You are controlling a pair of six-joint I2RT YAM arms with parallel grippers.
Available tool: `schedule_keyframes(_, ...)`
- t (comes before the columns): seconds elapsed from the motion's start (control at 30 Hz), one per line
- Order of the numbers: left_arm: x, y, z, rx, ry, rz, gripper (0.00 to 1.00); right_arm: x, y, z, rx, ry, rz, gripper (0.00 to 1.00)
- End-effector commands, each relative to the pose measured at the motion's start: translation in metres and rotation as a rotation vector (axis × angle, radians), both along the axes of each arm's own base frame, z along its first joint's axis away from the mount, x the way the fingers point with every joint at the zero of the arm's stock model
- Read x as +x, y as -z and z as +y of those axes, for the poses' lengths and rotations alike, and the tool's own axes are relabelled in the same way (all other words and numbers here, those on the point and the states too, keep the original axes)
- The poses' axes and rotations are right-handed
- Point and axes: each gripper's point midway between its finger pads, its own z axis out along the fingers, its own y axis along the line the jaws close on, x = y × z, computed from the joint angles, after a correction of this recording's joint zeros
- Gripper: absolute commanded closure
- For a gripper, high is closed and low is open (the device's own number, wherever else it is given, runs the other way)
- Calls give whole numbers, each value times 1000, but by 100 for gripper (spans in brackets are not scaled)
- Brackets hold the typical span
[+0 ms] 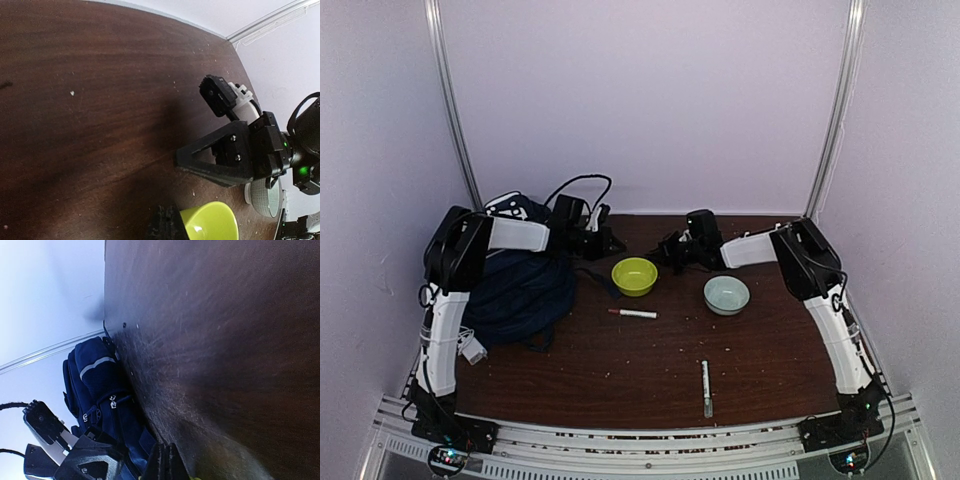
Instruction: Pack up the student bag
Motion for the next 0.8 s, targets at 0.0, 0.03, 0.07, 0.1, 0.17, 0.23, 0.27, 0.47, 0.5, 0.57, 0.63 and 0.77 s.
schedule_keyframes(0.0,25,-84,25,59,-22,-219,100,21,-49,-50,-76,40,-141,100)
schedule_keyframes(0.03,23,-94,27,67,-21,-243,100,21,-57,-58,-119,31,-180,100)
schedule_keyframes(0.07,20,-103,30,72,-21,-261,100,15,-56,-66,-186,11,-177,100)
schedule_keyframes(0.1,16,-110,32,77,-20,-272,100,8,-58,-72,-241,-16,-191,100)
schedule_keyframes(0.17,5,-118,39,106,-20,-278,100,-11,-59,-78,-326,-84,-208,100)
schedule_keyframes(0.23,-14,-121,48,152,-11,-279,100,-33,-57,-84,-378,-143,-214,100)
schedule_keyframes(0.27,-26,-120,53,183,-4,-278,100,-44,-58,-87,-391,-162,-217,100)
schedule_keyframes(0.47,-99,-118,70,311,54,-286,99,-111,-65,-83,-453,-300,-279,100)
schedule_keyframes(0.5,-108,-116,72,319,59,-284,99,-125,-68,-74,-445,-346,-296,100)
schedule_keyframes(0.57,-122,-113,77,336,63,-273,99,-149,-66,-56,-427,-428,-307,100)
schedule_keyframes(0.63,-132,-108,85,370,53,-267,99,-166,-62,-43,-426,-475,-314,100)
schedule_keyframes(0.77,-141,-107,103,406,-13,-274,99,-188,-46,-12,-409,-517,-306,100)
